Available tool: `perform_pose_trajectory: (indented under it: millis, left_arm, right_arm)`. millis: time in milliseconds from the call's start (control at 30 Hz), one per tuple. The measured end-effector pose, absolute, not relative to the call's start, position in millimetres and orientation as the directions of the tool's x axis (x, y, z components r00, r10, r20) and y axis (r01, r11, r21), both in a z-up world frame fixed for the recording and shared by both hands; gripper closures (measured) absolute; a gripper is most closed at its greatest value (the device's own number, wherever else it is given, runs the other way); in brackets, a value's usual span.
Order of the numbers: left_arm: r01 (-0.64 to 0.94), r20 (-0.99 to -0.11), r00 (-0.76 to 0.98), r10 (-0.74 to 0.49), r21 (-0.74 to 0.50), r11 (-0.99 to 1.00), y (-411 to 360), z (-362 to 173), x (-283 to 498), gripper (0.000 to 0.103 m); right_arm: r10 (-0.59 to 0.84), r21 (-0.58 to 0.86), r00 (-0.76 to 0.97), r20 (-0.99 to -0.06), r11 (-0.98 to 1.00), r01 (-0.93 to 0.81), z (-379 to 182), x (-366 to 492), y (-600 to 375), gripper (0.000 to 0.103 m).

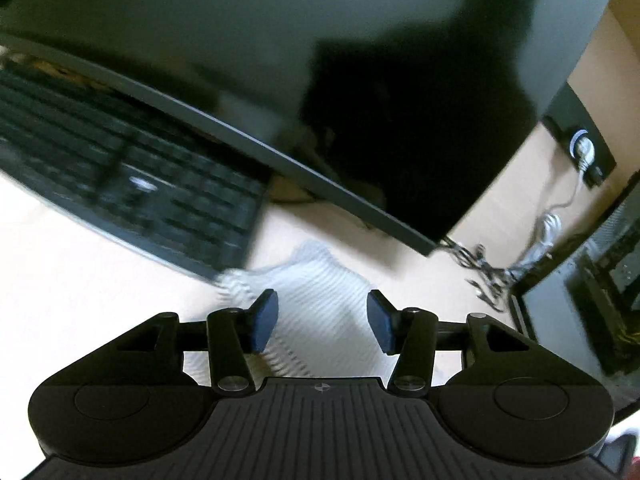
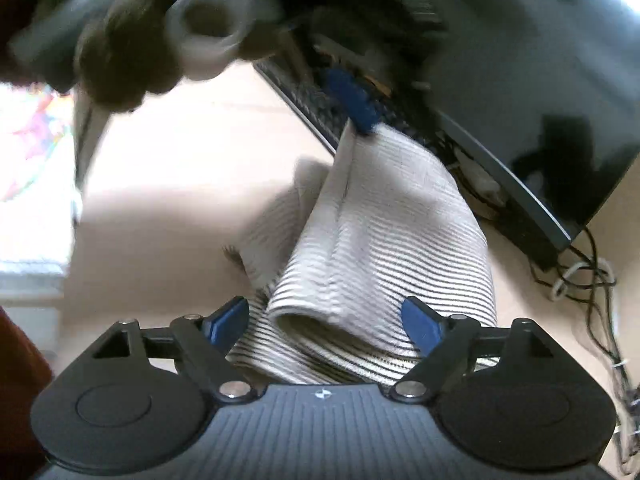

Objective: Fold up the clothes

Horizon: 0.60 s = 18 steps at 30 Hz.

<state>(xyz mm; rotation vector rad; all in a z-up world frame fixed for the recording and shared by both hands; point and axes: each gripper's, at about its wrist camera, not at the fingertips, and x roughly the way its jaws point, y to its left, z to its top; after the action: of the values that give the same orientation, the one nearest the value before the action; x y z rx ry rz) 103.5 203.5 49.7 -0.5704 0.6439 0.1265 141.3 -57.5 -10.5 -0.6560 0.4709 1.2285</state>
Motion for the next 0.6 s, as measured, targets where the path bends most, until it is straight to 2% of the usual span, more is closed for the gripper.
perform_pose_trajectory:
  millis: [100,233,433,600]
  left_arm:
    - [-0.336,-0.631,0.775,-0.007,-0.422,0.842,207.9,53.9,90.2,0.049]
    - [-0.345,-0.646,0.764,-0.006,-0.416,0.841,204.3,53.0,84.2,0.048]
    - [-0.336,-0.644,0.765,-0.011,-0.414,0.846,199.7,52.4,83.6,0.046]
    - [-0.329,-0.65,0.76,-0.022,-0.413,0.849,201.0,51.0,85.5,0.046]
  right_arm:
    - [0.76,-0.009,0.228,-0.609,0.281,-0.96,21.4,176.9,-78.8,0.019]
    - [0.778,0.182,0.249,-0.577,0.419,-0.889,35.7,237.1,-87.3,0.016]
    - [0.72,0.382,0.2,-0.664,0.557,-0.737,-12.2,286.5,-97.3,0.016]
    - [0.748,0.524,0.144,-0.648,0.575,-0.628,-37.5,293.6,-99.6,0.014]
